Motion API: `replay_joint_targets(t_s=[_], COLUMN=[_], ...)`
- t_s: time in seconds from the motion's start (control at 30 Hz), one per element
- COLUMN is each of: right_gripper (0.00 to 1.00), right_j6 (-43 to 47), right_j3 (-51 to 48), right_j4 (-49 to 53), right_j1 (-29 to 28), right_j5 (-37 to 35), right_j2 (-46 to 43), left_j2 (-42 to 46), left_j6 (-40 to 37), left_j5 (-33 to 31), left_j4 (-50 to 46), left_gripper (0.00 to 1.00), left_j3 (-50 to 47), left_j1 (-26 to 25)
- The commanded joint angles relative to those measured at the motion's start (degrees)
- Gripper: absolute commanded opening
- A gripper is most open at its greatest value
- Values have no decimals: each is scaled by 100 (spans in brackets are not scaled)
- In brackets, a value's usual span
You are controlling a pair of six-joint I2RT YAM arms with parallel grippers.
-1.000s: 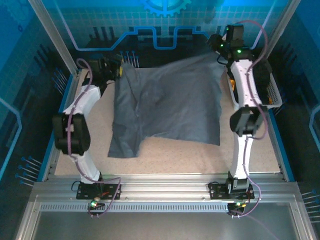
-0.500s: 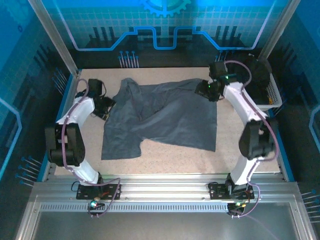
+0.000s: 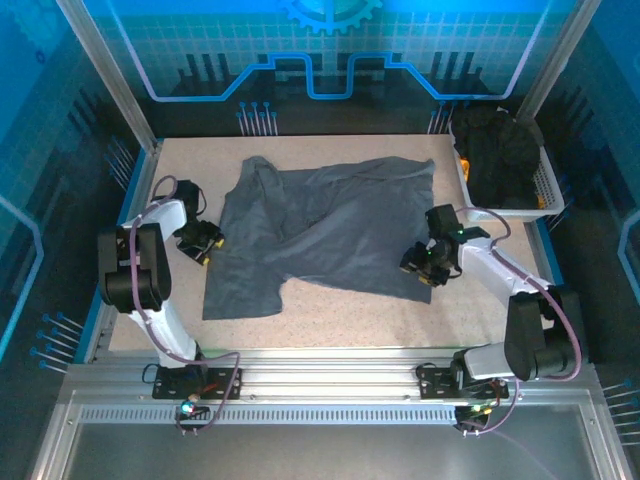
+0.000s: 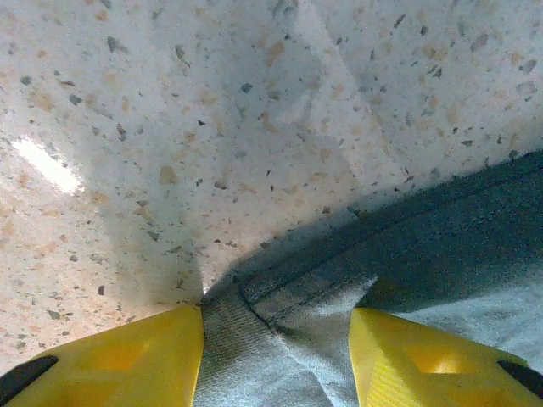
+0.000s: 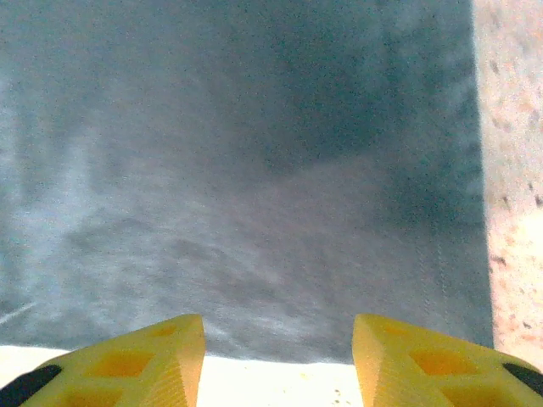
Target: Fold and stack the t-shirts
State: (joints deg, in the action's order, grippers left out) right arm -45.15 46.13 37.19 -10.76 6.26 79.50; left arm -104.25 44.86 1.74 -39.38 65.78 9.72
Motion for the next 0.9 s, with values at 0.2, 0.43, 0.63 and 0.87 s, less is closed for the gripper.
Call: replay_joint_targets(t_s=[0.2,0.43,0.63,0.87], right_gripper=[42,55,35,0], right_j6=[-800,-819,-568,-356], right_j3=[-66,-212,62,393], right_j4=[1310,1220,625,1222], right_j1=[96,99,100,639], right_j5=[-744,-693,-692,-1129], right_j2=[350,311,1094,1039], left_j2=[577,915,1074,1277], left_j6=[34,48,6,-4], left_j5=[310,266,252,267], left_j4=[-177,-308,-305,-277], left_gripper=[53,54,55,56], left_j3=[-97,-30,-69,-188], left_j1=[-106,-258,-356,-365])
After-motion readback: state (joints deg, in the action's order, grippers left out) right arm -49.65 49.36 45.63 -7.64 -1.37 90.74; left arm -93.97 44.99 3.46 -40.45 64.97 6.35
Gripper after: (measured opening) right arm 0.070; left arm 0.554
